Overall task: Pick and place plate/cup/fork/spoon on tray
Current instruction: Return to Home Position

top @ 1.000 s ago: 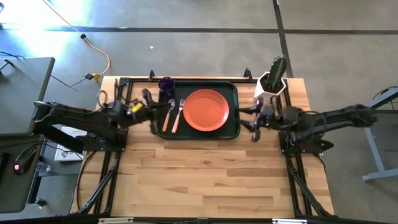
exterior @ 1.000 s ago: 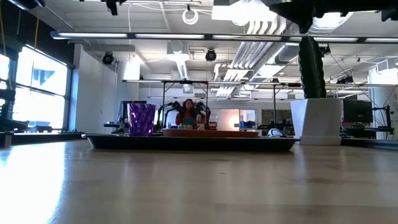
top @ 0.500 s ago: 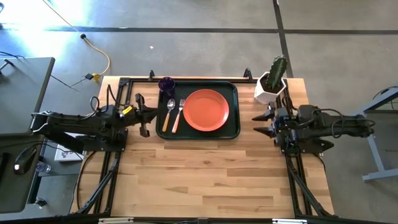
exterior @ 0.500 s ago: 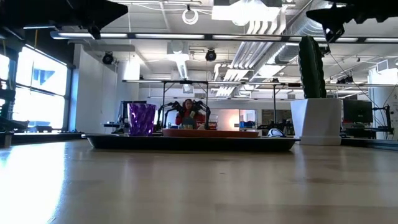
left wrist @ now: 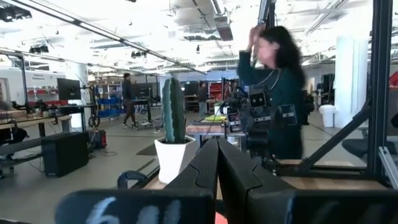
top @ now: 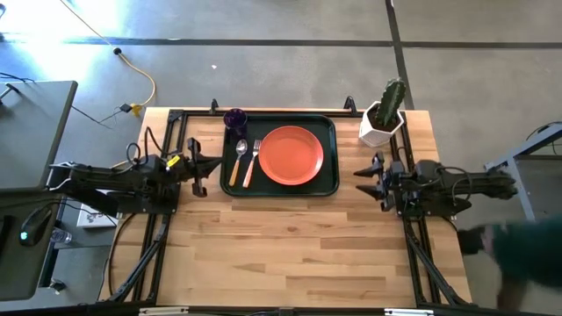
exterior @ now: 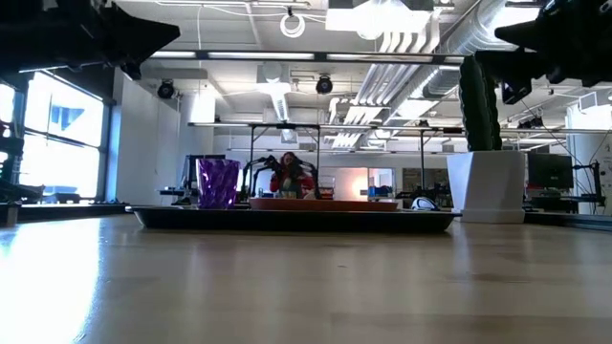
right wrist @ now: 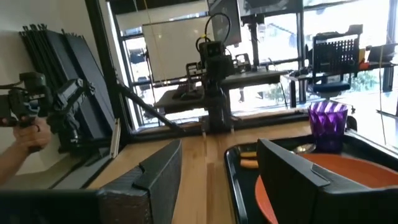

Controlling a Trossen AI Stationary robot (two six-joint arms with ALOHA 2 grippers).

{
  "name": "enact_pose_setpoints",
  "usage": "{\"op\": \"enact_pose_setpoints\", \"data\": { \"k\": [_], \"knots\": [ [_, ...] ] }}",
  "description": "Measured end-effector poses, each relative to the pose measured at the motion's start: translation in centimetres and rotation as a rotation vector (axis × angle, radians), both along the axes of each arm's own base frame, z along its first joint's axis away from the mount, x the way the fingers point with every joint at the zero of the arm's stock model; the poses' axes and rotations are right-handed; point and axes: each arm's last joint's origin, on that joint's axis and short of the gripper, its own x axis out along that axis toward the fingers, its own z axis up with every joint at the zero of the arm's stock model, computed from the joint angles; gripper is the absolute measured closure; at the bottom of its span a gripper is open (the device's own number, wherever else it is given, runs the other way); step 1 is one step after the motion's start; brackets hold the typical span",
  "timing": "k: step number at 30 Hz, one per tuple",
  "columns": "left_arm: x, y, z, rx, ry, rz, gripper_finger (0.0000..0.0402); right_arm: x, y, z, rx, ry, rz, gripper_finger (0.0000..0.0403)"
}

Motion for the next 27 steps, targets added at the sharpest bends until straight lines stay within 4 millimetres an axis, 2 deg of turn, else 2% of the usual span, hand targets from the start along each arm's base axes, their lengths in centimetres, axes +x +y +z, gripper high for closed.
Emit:
{"op": "enact_pose_setpoints", "data": {
  "k": [3, 7, 10, 16, 20, 27],
  "knots": [
    [-0.2, 0.0, -1.1, -0.008, 0.012, -0.002, 0.0401, -0.3, 0.0, -0.3, 0.007, 0.015, 0.001, 0.0204],
    [-0.1, 0.1, -2.3, -0.026, 0.127, 0.027, 0.0401, -0.6, 0.0, -0.1, 0.024, -0.012, 0.004, 0.0204],
    [-0.1, 0.1, -2.3, -0.028, 0.129, 0.030, 0.0401, -0.6, 0.0, -0.2, 0.016, -0.008, -0.004, 0.0204],
    [-0.1, 0.2, -2.3, -0.037, 0.131, 0.056, 0.0401, -0.5, -0.4, -0.9, -0.013, 0.035, -0.126, 0.0204],
    [-0.1, 0.3, -3.0, -0.084, 0.192, 0.101, 0.0401, -0.5, -0.5, -1.1, 0.052, 0.047, -0.154, 0.0204],
    [-0.3, 0.8, -3.6, -0.185, 0.216, 0.274, 0.0398, -0.5, -0.5, -1.4, 0.103, 0.081, -0.151, 0.0204]
  ]
}}
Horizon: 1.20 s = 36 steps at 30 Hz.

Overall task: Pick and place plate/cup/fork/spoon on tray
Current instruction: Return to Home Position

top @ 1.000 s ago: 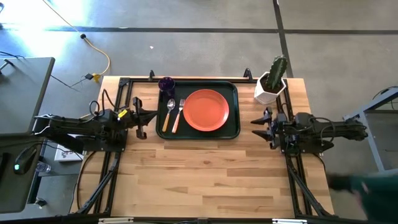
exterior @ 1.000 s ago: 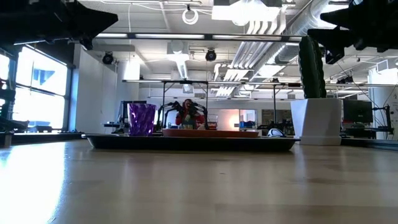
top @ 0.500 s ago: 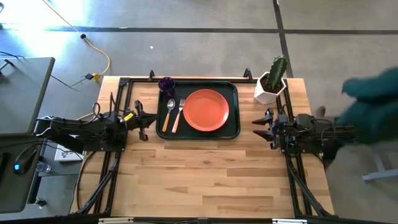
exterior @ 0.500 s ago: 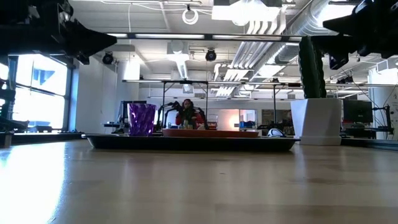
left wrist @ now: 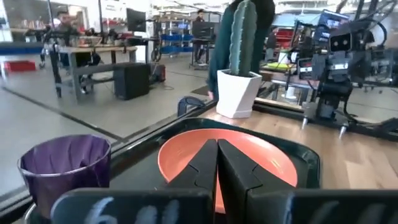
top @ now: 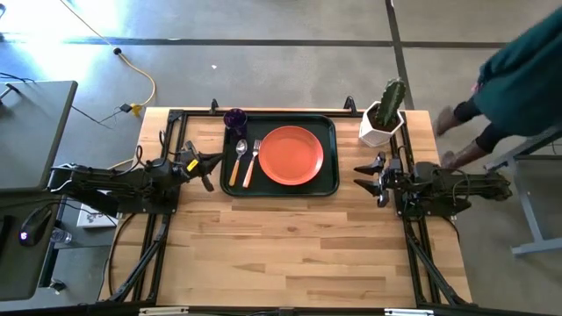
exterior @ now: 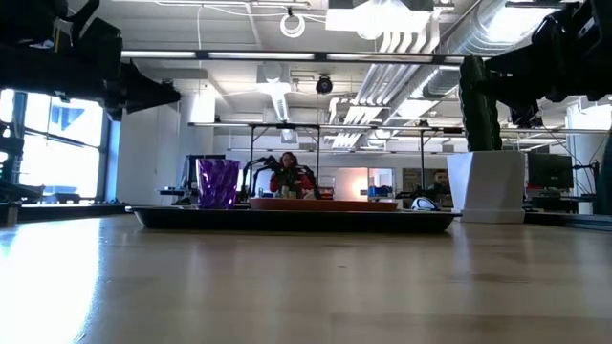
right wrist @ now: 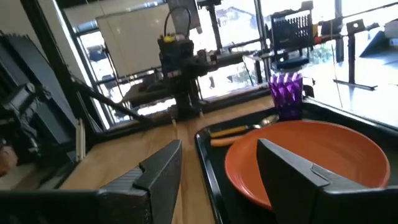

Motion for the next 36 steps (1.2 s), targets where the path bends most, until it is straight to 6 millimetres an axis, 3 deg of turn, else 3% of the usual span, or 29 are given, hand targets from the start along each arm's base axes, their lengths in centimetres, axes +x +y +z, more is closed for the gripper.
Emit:
{"op": "enact_pose_setpoints", "data": {
  "k": [7, 18, 23, 36],
  "knots": [
    [-0.1, -0.2, 1.1, 0.072, -0.079, -0.077, 0.0397, 0.0, 0.1, -0.6, -0.103, 0.076, 0.029, 0.0204],
    [-2.1, -0.7, 2.2, 0.162, -0.204, -0.210, 0.0398, -0.5, 0.2, 0.5, -0.193, 0.067, 0.080, 0.0204],
    [-2.3, -0.8, 2.0, 0.188, -0.176, -0.222, 0.0401, 0.1, 0.2, -1.0, -0.183, 0.021, 0.064, 0.0204],
    [-2.2, -1.1, 1.7, 0.253, -0.130, -0.333, 0.0401, 0.1, 0.3, -0.2, -0.149, -0.071, 0.090, 0.0204]
  ]
}}
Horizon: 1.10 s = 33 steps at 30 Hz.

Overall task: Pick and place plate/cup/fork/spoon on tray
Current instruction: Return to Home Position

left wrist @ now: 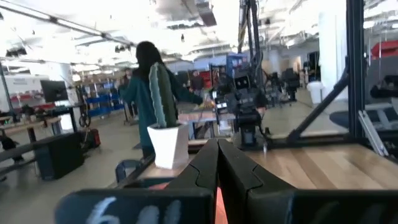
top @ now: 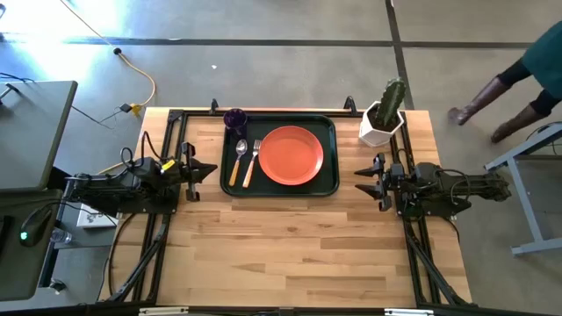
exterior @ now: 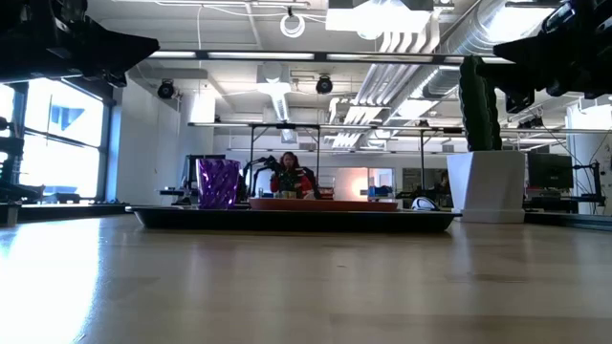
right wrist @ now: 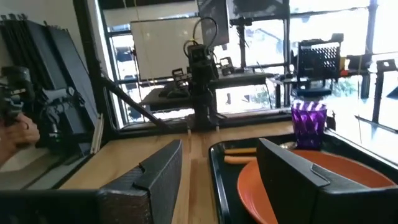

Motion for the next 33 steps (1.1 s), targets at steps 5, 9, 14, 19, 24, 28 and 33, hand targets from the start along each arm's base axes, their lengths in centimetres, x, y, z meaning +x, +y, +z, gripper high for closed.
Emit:
{"op": "enact_pose_setpoints", "data": {
  "k": [5, 9, 14, 19, 24, 28, 33],
  "knots": [
    [0.2, 0.0, -0.8, -0.012, 0.083, -0.002, 0.0401, 0.0, -0.2, -0.3, 0.036, 0.033, -0.054, 0.0204],
    [0.2, 0.0, -1.0, -0.014, 0.100, 0.000, 0.0401, 0.0, -0.5, -0.5, 0.062, 0.043, -0.164, 0.0204],
    [0.2, -0.1, -0.8, -0.023, 0.082, -0.041, 0.0401, 0.0, -0.7, -0.6, 0.052, 0.061, -0.236, 0.0204],
    [0.3, -0.4, -1.5, -0.053, 0.150, -0.141, 0.0401, 0.0, -0.4, -0.7, 0.057, 0.067, -0.147, 0.0204],
    [0.3, -0.2, -1.9, -0.119, 0.186, -0.076, 0.0401, 0.0, -0.4, -0.8, 0.102, 0.069, -0.136, 0.0204],
    [0.3, 0.0, -1.8, -0.082, 0.177, -0.021, 0.0401, 0.0, -0.4, -0.8, 0.105, 0.068, -0.136, 0.0204],
    [0.3, 0.0, -1.8, -0.147, 0.171, -0.017, 0.0401, 0.0, -0.4, -0.8, 0.107, 0.068, -0.134, 0.0204]
  ]
}}
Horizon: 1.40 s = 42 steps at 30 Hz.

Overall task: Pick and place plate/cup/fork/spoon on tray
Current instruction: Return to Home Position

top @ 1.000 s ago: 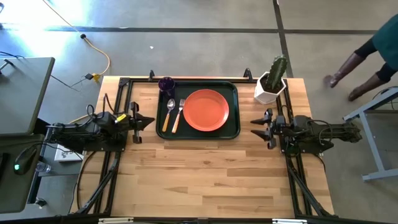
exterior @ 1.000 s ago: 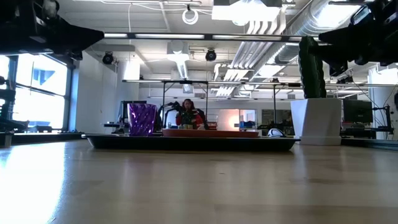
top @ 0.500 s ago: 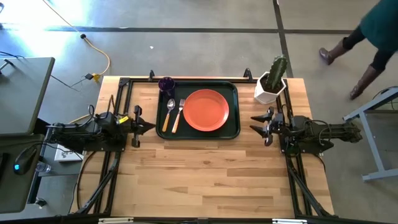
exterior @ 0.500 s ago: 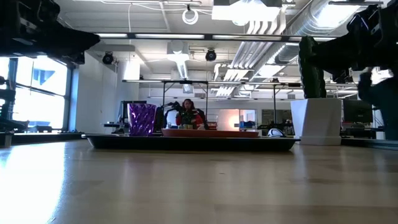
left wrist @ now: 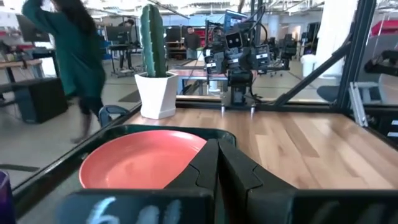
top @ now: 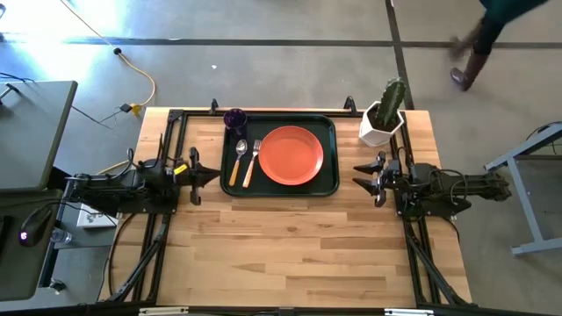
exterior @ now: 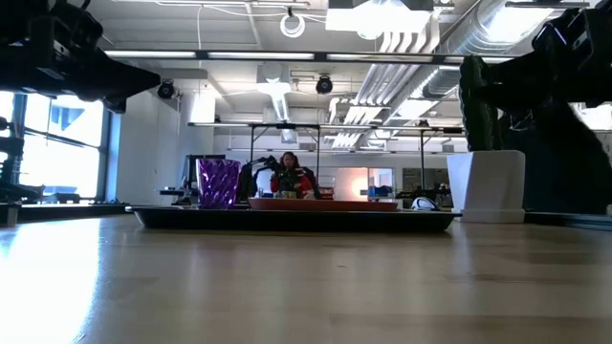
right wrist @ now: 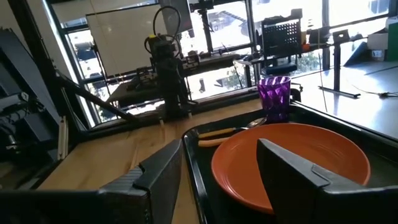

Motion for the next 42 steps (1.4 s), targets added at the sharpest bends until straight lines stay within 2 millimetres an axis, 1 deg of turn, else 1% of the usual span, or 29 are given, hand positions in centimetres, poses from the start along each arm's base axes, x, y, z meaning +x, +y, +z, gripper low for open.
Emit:
{"op": "enact_pose_setpoints", "data": {
  "k": [2, 6, 11, 42],
  "knots": [
    [0.01, 0.00, -0.01, -0.018, -0.002, -0.001, 0.0401, 0.00, 0.00, 0.00, -0.002, 0.000, 0.000, 0.0204],
    [0.01, 0.00, -0.02, 0.004, 0.003, 0.000, 0.0401, 0.00, 0.00, 0.00, 0.002, 0.000, 0.000, 0.0204],
    [0.02, -0.01, -0.02, -0.025, -0.001, -0.005, 0.0401, 0.00, 0.00, -0.01, 0.002, 0.000, 0.000, 0.0204],
    [0.02, -0.01, -0.03, -0.025, -0.001, -0.006, 0.0401, 0.01, 0.00, -0.03, 0.002, 0.000, 0.001, 0.0204]
  ]
}}
